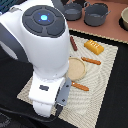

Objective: Interact with the objects in diverse but meaningful ways.

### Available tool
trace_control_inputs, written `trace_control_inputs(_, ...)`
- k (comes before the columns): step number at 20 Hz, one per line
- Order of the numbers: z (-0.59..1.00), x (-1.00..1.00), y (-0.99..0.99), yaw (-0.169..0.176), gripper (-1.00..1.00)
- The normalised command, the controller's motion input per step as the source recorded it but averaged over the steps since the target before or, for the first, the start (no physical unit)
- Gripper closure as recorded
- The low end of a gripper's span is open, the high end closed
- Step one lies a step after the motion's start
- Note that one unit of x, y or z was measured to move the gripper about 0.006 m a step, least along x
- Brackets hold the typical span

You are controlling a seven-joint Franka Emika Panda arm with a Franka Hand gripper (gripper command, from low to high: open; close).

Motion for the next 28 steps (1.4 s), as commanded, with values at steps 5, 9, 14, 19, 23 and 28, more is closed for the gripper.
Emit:
trace_control_inputs(5, 0.92, 0.06, 0.33, 0.062, -1.0)
trace_control_inputs(9, 1.0, 0.29, 0.55, 0.123, -1.0)
trace_control_inputs(14, 0.97, 0.46, 0.63, 0.127, -1.0)
trace_control_inputs(19, 0.54, 0.3, 0.45, 0.097, -1.0)
trace_control_inputs(23, 0.04, 0.06, 0.13, 0.058, -1.0)
trace_control_inputs(28, -0.1, 0.0, -0.04, 0.051, -1.0)
